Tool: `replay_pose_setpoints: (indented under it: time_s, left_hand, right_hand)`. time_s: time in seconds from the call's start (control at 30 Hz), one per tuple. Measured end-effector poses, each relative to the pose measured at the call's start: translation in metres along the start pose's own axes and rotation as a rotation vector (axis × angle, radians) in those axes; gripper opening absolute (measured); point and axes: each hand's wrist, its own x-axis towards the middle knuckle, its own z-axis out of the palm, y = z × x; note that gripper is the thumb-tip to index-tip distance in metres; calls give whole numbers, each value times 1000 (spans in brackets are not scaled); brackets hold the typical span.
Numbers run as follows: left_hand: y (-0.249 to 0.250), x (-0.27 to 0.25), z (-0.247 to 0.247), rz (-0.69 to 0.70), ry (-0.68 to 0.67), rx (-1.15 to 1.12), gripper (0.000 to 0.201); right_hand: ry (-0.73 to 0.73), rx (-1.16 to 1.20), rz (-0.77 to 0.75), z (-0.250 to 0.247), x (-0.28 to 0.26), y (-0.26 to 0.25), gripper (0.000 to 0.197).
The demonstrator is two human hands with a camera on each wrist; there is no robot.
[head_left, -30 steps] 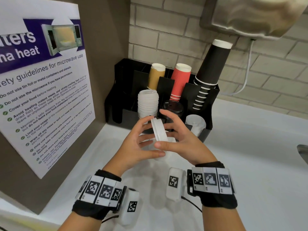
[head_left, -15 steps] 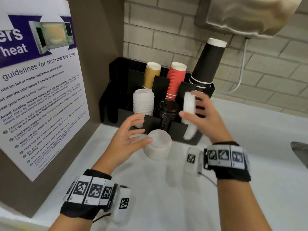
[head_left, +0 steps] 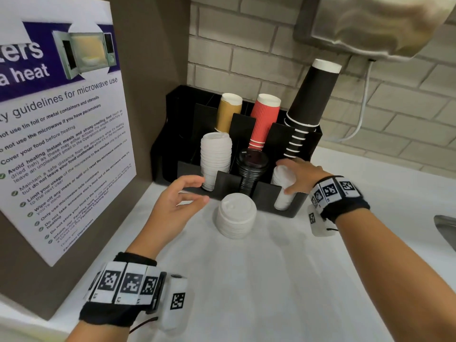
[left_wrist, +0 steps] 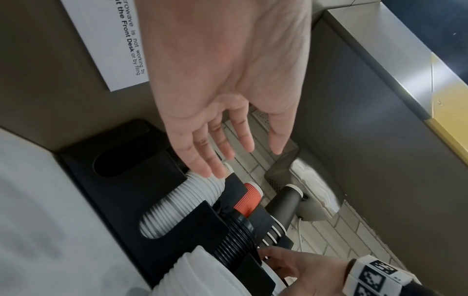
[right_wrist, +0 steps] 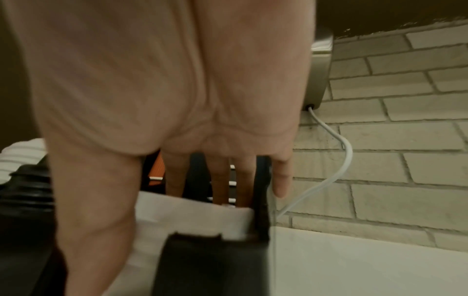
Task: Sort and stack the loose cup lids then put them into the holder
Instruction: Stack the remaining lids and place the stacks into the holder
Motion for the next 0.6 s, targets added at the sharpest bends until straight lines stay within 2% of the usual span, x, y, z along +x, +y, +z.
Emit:
replay_pose_setpoints:
  time_s: [0.2,0.37,0.47,0.53,0.6]
  left_hand:
    - [-1,-1,0,-1,7,21,30]
    - [-3,0,1,-12,5,19,29]
    - [-5,0,1,-11,3,29,29]
    - [-7,0,-1,-7,7,34,29]
    - [-9,0,-3,-15,9,35,29]
  right_hand:
    - [-6,18,2,12,-2,-3,94]
    - [62,43,0,21,-9,-4,92]
    - [57,15,20,21,-15,-4,98]
    - [199,89,-12,17,-24,-7,94]
    - [426,290,-167,16,-36,-21,77]
